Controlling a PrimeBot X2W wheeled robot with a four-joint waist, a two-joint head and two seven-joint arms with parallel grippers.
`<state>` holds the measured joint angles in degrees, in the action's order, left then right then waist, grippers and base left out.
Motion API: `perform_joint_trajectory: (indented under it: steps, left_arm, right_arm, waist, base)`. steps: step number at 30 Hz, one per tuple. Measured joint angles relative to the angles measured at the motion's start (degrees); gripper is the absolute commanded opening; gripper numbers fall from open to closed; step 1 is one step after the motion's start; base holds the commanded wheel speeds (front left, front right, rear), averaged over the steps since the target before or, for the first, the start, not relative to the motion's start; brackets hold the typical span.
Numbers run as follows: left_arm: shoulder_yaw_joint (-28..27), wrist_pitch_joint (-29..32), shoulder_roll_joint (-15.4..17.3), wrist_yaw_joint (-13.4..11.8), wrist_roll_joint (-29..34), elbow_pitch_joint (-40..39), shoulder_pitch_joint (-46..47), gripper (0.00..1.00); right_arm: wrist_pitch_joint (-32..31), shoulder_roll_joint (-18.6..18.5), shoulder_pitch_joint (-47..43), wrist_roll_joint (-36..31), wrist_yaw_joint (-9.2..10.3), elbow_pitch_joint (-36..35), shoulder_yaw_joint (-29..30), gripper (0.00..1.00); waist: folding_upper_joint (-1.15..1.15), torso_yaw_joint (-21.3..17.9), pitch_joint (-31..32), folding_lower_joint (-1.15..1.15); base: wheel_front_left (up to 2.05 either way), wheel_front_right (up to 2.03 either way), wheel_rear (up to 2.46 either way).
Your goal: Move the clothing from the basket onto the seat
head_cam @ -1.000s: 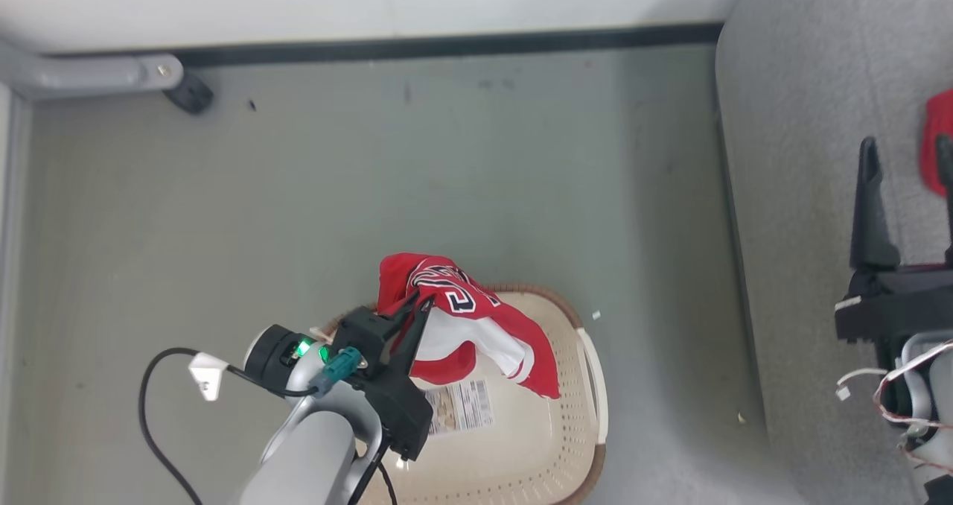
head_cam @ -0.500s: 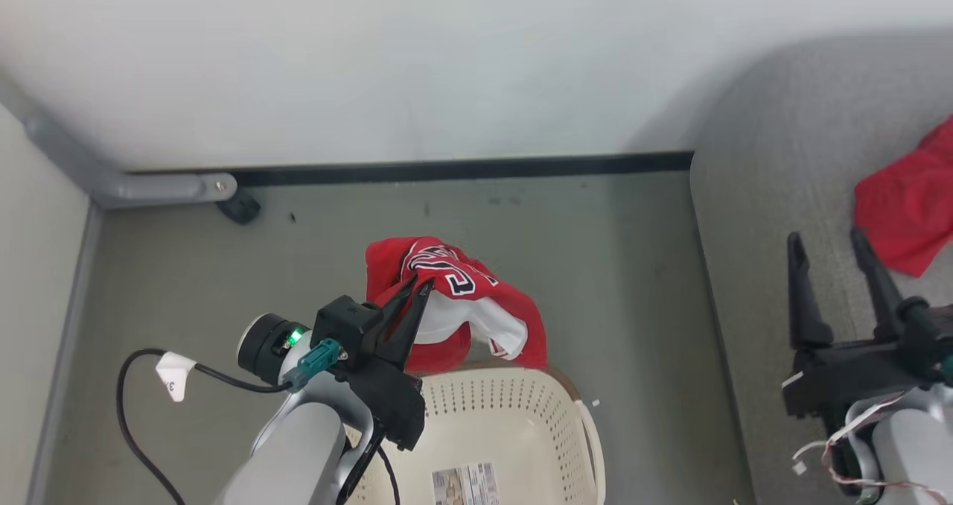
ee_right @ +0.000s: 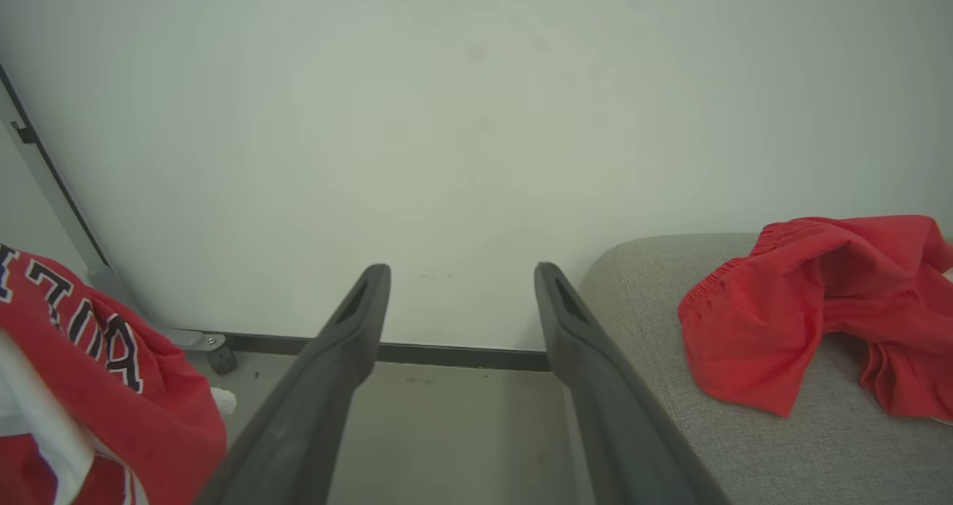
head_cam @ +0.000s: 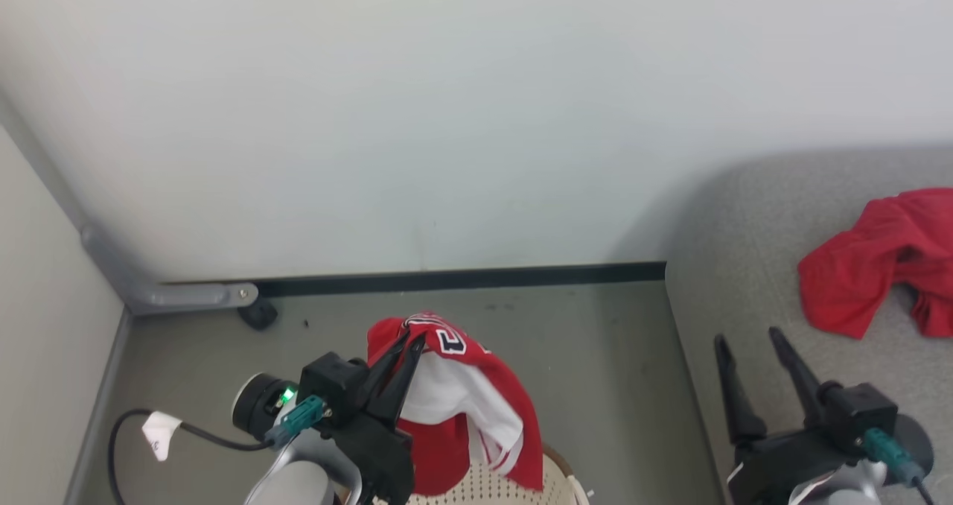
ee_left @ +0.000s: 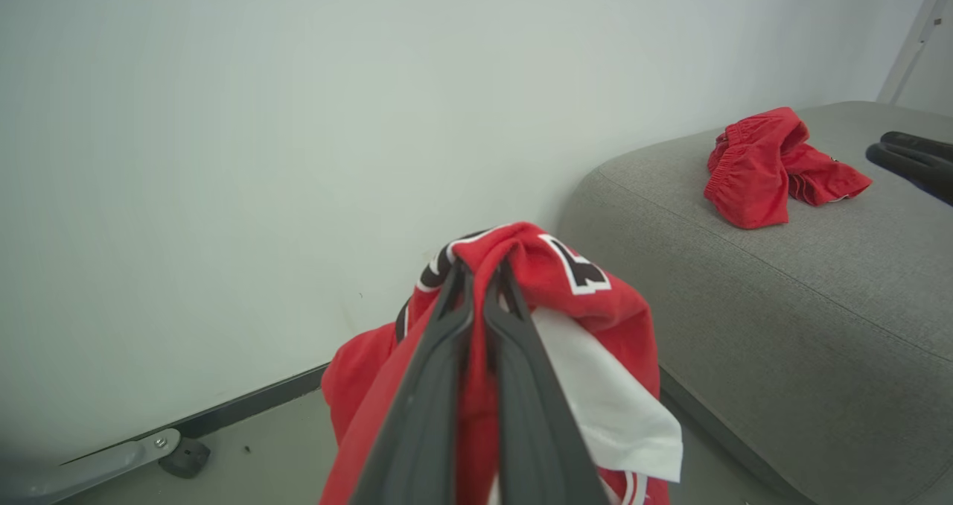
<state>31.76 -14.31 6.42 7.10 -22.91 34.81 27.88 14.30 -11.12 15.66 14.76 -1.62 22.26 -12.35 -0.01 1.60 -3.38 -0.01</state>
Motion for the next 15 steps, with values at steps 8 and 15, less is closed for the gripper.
perform_joint_trajectory:
  steps: [8,15]
  left_arm:
    - [-0.1,0.0,1.8,0.0,-1.8,-5.1,-3.6,0.00]
    - [0.1,1.2,2.4,0.0,-2.2,-8.8,-4.0,0.00]
  right_arm:
    - [0.0,1.6,-2.4,-0.4,-1.20,-0.3,-3.2,1.00]
    - [0.0,2.0,-3.5,-1.2,-2.43,-0.6,-6.2,1.00]
  waist:
    - [0.00,-1.2,4.5,0.00]
    - [0.00,-3.1,5.4,0.01]
  base:
    - [0.00,0.00,0.00]
    - [0.00,0.00,0.00]
